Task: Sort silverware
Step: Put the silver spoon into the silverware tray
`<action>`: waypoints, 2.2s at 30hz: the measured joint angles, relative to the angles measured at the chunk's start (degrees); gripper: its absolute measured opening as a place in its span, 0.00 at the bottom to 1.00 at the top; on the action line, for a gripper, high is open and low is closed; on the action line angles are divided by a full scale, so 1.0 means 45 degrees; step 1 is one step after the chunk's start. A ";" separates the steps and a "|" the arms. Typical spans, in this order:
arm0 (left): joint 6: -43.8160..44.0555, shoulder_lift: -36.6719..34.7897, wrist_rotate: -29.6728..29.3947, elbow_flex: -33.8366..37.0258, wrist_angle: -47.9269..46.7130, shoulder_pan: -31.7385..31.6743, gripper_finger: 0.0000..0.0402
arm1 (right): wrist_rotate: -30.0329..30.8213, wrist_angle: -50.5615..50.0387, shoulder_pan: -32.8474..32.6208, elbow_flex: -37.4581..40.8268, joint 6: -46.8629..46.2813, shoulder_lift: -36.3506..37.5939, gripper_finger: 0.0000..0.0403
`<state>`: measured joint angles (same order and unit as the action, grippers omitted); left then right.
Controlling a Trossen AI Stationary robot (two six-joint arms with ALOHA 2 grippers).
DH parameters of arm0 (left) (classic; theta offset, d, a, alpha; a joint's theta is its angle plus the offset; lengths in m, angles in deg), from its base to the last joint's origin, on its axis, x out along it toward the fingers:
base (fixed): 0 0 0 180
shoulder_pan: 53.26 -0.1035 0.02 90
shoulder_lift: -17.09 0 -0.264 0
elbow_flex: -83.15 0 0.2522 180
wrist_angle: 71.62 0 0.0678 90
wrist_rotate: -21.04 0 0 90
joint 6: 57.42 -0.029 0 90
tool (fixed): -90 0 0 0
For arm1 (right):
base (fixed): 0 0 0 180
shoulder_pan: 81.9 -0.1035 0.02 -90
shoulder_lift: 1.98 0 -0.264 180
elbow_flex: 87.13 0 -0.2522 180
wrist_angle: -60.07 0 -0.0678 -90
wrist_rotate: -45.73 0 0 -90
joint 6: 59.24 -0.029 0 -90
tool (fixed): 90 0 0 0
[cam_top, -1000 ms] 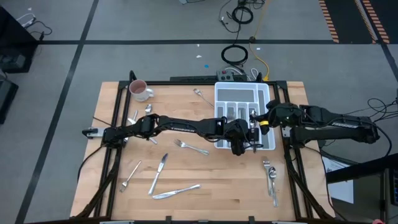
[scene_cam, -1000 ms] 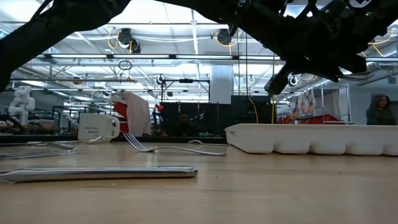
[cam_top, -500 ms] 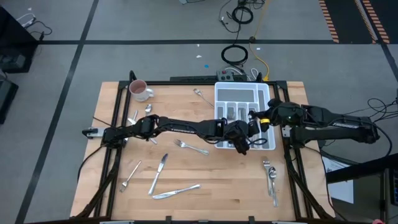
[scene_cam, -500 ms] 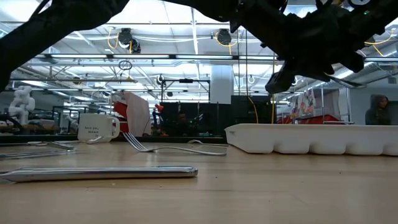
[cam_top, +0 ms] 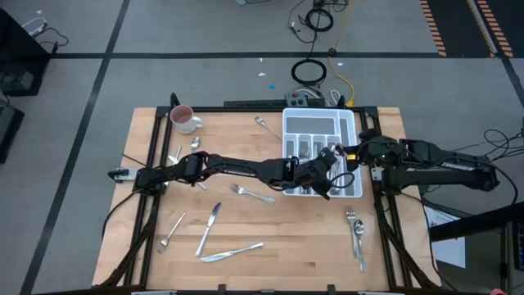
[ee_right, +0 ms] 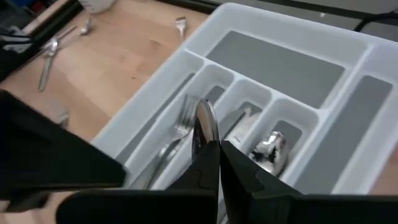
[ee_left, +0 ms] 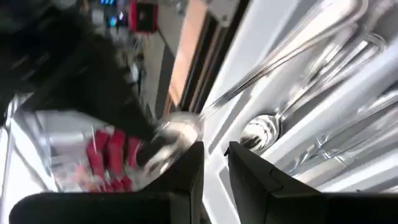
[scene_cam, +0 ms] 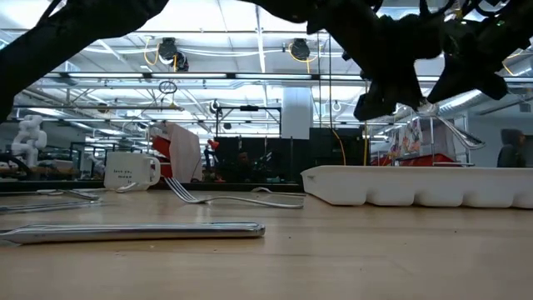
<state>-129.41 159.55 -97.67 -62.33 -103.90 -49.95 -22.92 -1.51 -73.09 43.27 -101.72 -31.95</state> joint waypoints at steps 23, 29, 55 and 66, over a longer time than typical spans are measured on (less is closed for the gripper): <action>1.2590 -0.4964 0.8411 -0.0005 -0.7399 -0.1961 0.01 | -0.3515 0.1594 0.2839 0.1646 0.0605 0.1493 0.00; 1.2605 -0.5517 0.8629 -0.0005 -0.8154 -0.1982 0.02 | -0.4654 0.2288 0.4511 0.1933 0.1462 0.1435 0.00; 1.3932 -0.8357 0.9475 0.0272 -0.7981 -0.2590 0.03 | -1.2400 0.2858 1.1922 0.2472 0.3958 -0.0957 0.00; 1.3587 -0.8357 0.9471 0.0277 -0.8584 -0.2661 0.03 | -1.2009 0.2470 1.2563 0.2477 0.3819 -0.2203 0.00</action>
<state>-68.27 121.95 -55.05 -61.09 -142.52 -61.92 -76.96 9.60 -16.56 54.42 -84.54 -41.86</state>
